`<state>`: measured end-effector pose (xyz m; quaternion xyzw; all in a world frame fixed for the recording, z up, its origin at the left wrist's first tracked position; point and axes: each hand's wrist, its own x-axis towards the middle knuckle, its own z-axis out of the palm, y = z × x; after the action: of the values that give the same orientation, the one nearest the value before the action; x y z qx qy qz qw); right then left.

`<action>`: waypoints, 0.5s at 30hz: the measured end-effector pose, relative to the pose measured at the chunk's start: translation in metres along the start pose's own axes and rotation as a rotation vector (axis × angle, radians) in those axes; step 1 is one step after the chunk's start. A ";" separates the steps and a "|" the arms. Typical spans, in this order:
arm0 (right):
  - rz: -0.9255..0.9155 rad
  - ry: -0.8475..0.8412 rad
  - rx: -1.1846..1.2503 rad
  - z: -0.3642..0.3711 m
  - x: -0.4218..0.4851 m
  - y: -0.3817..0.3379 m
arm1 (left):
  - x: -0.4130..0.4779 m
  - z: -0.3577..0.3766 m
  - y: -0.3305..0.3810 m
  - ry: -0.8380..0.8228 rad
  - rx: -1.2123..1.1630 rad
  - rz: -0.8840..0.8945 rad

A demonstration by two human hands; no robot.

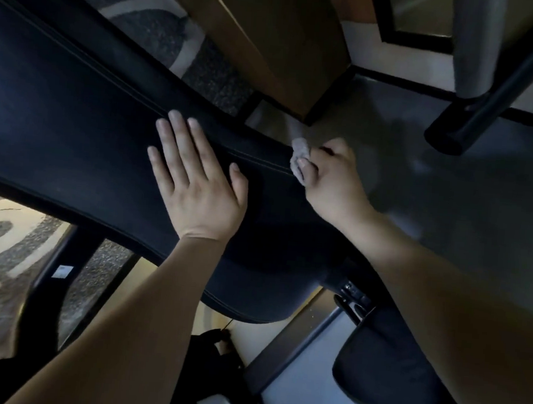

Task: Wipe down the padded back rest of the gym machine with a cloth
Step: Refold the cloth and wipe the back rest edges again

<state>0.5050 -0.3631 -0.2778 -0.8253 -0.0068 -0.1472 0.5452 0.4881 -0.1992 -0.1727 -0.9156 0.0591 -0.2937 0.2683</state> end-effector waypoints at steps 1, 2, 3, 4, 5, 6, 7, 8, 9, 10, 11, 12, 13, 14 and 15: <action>-0.017 0.054 0.018 0.001 0.001 -0.011 | 0.000 0.001 -0.001 0.002 -0.002 0.003; -0.057 0.104 0.034 0.006 0.007 -0.025 | 0.001 0.002 -0.001 -0.001 -0.004 0.006; -0.111 0.135 0.038 0.012 0.014 -0.040 | 0.001 0.003 -0.001 -0.009 -0.004 0.008; -0.148 0.140 0.027 0.019 0.020 -0.050 | 0.001 0.003 -0.001 -0.018 -0.003 0.009; -0.179 0.127 0.010 0.021 0.024 -0.052 | 0.001 0.004 -0.001 -0.027 -0.003 0.007; -0.212 0.108 -0.031 0.020 0.024 -0.047 | 0.001 0.004 -0.002 -0.033 -0.004 0.005; -0.227 0.094 -0.070 0.017 0.022 -0.035 | 0.001 0.004 -0.002 -0.034 -0.005 0.006; -0.206 0.076 -0.098 0.011 0.017 -0.024 | 0.002 0.005 -0.002 -0.029 -0.007 0.009; -0.132 0.039 -0.096 0.005 0.010 -0.015 | 0.002 0.005 -0.002 -0.025 -0.009 0.011; -0.035 0.012 -0.086 0.001 0.005 -0.013 | 0.002 0.005 -0.003 -0.022 -0.010 0.011; 0.036 0.020 -0.075 0.002 0.005 -0.018 | 0.001 0.005 -0.003 -0.018 -0.011 0.011; 0.074 0.021 -0.086 0.008 0.011 -0.026 | 0.002 0.005 -0.003 -0.014 -0.012 0.012; 0.065 0.012 -0.096 0.016 0.018 -0.037 | 0.002 0.005 -0.003 -0.015 -0.016 0.012; 0.020 0.016 -0.102 0.024 0.024 -0.048 | 0.002 0.005 -0.003 -0.017 -0.020 0.013; -0.045 0.037 -0.093 0.027 0.030 -0.056 | 0.003 0.005 -0.002 -0.016 -0.019 0.013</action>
<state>0.5298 -0.3207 -0.2296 -0.8464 -0.0085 -0.1751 0.5028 0.4931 -0.1953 -0.1737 -0.9200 0.0658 -0.2839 0.2621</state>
